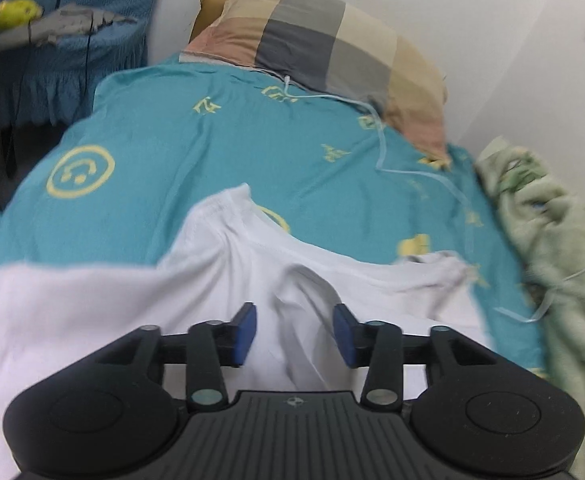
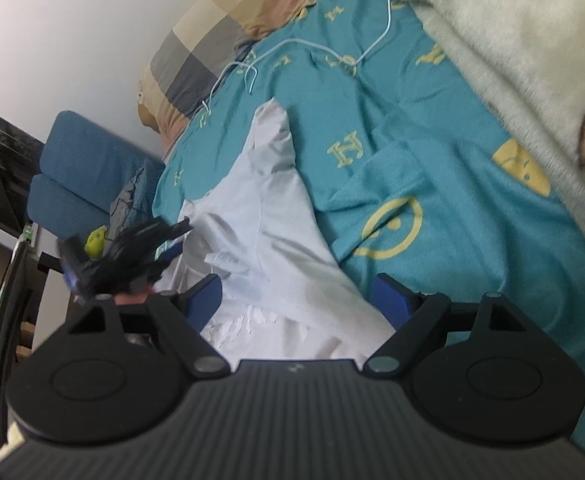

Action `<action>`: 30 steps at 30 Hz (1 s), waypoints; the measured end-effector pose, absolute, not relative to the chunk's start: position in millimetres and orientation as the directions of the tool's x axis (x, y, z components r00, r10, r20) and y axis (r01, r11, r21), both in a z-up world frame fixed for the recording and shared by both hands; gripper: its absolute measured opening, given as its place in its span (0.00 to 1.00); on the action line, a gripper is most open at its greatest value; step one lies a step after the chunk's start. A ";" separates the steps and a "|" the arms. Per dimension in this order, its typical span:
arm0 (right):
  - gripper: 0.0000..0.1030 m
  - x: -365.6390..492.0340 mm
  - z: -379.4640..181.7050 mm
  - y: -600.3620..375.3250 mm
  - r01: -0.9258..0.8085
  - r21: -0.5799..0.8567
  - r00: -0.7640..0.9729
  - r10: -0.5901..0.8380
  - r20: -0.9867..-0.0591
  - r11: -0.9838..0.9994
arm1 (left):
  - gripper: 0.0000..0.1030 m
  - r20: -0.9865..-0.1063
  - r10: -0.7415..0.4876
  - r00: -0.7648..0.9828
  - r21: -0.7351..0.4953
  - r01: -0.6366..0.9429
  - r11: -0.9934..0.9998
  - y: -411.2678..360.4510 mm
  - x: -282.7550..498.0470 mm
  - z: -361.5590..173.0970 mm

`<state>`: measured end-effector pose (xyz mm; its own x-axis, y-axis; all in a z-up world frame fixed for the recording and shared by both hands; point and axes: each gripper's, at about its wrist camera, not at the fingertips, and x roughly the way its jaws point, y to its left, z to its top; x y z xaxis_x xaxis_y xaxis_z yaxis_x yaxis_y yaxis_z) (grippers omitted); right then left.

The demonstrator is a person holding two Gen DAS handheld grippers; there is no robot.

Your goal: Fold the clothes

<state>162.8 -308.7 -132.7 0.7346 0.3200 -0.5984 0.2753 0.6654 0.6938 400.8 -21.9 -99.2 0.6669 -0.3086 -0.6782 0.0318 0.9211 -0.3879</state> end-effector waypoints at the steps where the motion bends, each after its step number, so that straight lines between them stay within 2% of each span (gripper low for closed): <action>1: 0.82 160.9 -130.2 -309.6 0.273 0.692 0.740 0.314 -0.595 0.668 | 0.54 -0.668 -0.324 0.670 -0.417 0.024 0.909 -19.7 388.1 -95.4; 7: 0.82 148.3 -112.9 -306.2 0.236 0.661 0.761 0.288 -0.582 0.713 | 0.63 -0.663 -0.409 0.627 -0.540 -0.022 0.841 -34.7 315.9 -92.3; 10: 0.82 143.3 -108.2 -304.5 0.222 0.654 0.765 0.287 -0.576 0.723 | 0.63 -0.693 -0.405 0.596 -0.550 -0.073 0.832 -51.3 297.7 -107.1; 15: 0.82 141.0 -106.5 -303.0 0.212 0.643 0.767 0.283 -0.576 0.736 | 0.60 -0.686 -0.415 0.598 -0.586 -0.115 0.802 -73.3 291.6 -126.8; 16: 0.82 141.5 -107.2 -303.2 0.212 0.643 0.765 0.284 -0.578 0.736 | 0.56 -0.689 -0.408 0.599 -0.580 -0.117 0.807 -77.0 293.7 -129.7; 18: 0.82 143.3 -109.4 -303.0 0.212 0.639 0.761 0.284 -0.582 0.740 | 0.35 -0.698 -0.385 0.604 -0.561 -0.127 0.818 -81.1 297.2 -131.8; 19: 0.82 144.4 -110.4 -302.6 0.213 0.636 0.758 0.284 -0.586 0.742 | 0.17 -0.698 -0.383 0.604 -0.562 -0.131 0.817 -80.2 299.3 -131.1; 20: 0.82 145.1 -111.3 -302.4 0.214 0.636 0.756 0.287 -0.589 0.742 | 0.07 -0.694 -0.391 0.604 -0.572 -0.133 0.810 -78.2 300.9 -129.7; 22: 0.82 145.6 -111.8 -302.4 0.208 0.643 0.755 0.297 -0.584 0.737 | 0.02 -0.677 -0.397 0.620 -0.582 -0.121 0.804 -73.3 298.6 -120.6; 25: 0.82 144.2 -109.7 -302.2 0.198 0.643 0.761 0.297 -0.576 0.740 | 0.02 -0.656 -0.386 0.649 -0.574 -0.098 0.813 -60.9 289.2 -102.3; 30: 0.82 142.4 -107.5 -302.4 0.193 0.643 0.767 0.296 -0.570 0.741 | 0.02 -0.717 -0.271 0.642 -0.471 -0.160 0.868 -35.1 289.3 -105.1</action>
<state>142.4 -302.4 -107.5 0.7667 0.2955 -0.5699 0.1927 0.7408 0.6435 289.3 -35.1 -105.1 0.6417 -0.2711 -0.7174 -0.1597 0.8677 -0.4708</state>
